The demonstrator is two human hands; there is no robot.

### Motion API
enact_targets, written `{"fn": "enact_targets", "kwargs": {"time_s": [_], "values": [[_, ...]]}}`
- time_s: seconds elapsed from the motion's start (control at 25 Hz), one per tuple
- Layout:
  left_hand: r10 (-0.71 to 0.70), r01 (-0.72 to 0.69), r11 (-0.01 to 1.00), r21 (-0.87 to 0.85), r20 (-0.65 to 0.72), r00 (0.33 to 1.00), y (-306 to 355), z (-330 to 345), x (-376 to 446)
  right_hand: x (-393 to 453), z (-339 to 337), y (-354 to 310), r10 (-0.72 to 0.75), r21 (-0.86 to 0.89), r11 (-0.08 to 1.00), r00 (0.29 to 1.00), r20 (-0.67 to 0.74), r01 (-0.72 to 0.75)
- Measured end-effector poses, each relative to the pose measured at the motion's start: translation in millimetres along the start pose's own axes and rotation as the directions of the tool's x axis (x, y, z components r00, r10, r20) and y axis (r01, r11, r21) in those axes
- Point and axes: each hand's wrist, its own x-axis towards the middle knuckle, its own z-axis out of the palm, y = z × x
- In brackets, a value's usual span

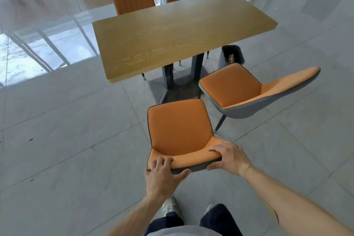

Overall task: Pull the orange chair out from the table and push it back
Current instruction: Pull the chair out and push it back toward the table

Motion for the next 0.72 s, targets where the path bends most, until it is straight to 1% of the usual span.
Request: {"fn": "enact_targets", "kwargs": {"time_s": [0.2,0.36,0.48,0.6,0.72], "values": [[-0.084,0.085,0.996,0.031,-0.018,0.996,45,4,24,39,-35,40,-0.100,-0.037,0.994,0.994,0.052,0.102],[-0.154,0.153,0.988,-0.014,-0.024,0.988,91,7,48,70,-66,78,-0.170,-0.041,0.984,0.983,0.071,0.173],[-0.181,0.181,0.983,-0.012,-0.004,0.983,120,6,66,87,-87,99,-0.193,-0.063,0.978,0.977,0.087,0.199],[-0.215,0.215,0.976,-0.033,0.003,0.977,132,10,73,95,-96,112,-0.214,-0.065,0.973,0.971,0.102,0.221],[-0.213,0.213,0.976,-0.045,0.003,0.977,131,13,75,98,-97,114,-0.236,-0.063,0.968,0.966,0.109,0.243]]}}
